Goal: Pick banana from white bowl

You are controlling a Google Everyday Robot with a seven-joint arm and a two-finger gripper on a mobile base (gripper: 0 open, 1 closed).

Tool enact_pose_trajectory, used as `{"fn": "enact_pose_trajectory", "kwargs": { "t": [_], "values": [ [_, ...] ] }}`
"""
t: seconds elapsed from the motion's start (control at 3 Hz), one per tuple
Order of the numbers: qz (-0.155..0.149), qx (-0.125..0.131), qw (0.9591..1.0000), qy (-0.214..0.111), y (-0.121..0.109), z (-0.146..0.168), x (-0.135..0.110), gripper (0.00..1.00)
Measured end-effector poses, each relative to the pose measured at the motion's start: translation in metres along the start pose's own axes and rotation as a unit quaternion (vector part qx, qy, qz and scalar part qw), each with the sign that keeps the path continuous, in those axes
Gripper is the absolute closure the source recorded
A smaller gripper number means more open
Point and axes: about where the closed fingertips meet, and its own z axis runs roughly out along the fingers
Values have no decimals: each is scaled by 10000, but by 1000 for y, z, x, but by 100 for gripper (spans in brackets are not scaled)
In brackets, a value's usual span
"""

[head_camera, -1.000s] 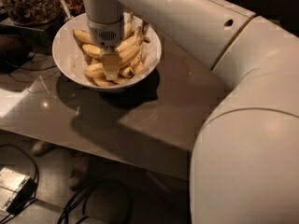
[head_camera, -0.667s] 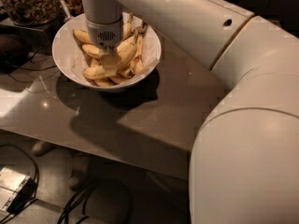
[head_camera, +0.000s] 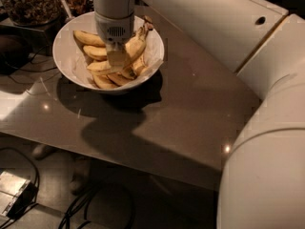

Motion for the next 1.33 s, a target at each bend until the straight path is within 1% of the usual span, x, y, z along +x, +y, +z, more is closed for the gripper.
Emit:
{"fn": "enact_pose_trajectory", "kwargs": {
  "t": [0.33,0.67,1.0,1.33],
  "values": [
    [7,398,9988,-284,14,-41,4,100],
    [-88,695,9965,-465,28,-76,3,100],
    [-232,776,9944,-676,48,-102,3,100],
    [-264,711,9927,-934,71,-112,8,100]
  ]
}}
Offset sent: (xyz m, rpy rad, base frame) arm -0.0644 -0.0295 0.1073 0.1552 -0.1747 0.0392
